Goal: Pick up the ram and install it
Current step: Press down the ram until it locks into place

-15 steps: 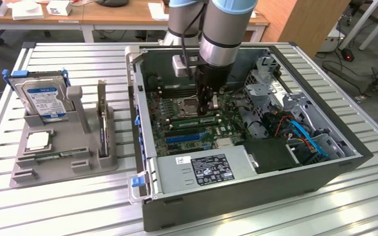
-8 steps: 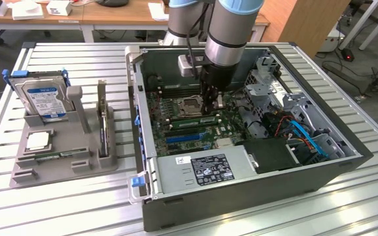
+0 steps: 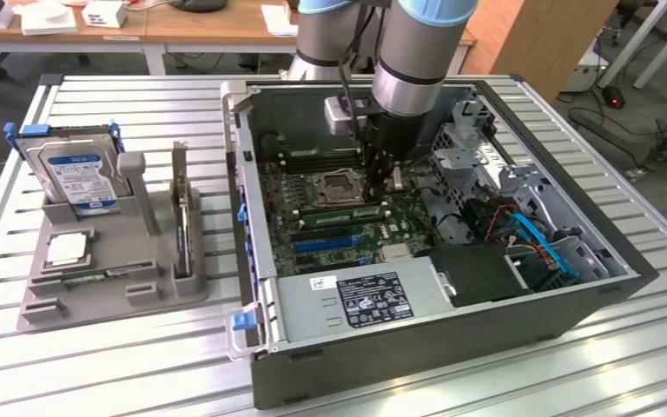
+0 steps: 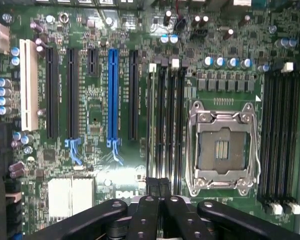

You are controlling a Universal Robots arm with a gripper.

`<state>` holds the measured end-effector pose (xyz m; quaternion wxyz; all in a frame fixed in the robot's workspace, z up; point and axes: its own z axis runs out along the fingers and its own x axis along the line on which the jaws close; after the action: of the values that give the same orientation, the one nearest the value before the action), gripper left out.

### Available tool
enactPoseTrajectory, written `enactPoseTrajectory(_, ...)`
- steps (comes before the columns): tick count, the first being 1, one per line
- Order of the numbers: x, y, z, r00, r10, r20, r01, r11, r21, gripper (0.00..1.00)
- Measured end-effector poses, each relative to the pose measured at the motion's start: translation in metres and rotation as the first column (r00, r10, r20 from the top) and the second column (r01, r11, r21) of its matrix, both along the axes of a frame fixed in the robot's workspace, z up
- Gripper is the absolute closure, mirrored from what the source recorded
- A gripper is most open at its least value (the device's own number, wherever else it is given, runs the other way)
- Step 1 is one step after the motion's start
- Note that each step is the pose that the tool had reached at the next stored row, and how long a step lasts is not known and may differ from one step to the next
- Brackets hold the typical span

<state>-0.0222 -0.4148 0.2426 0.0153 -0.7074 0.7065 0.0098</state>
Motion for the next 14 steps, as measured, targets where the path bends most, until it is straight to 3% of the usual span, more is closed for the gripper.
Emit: enactPoseTrajectory(14,0.0048,0.0000,-0.0040,1.0000,0.000,0.0000,0.000,1.0000,0.0000,0.91)
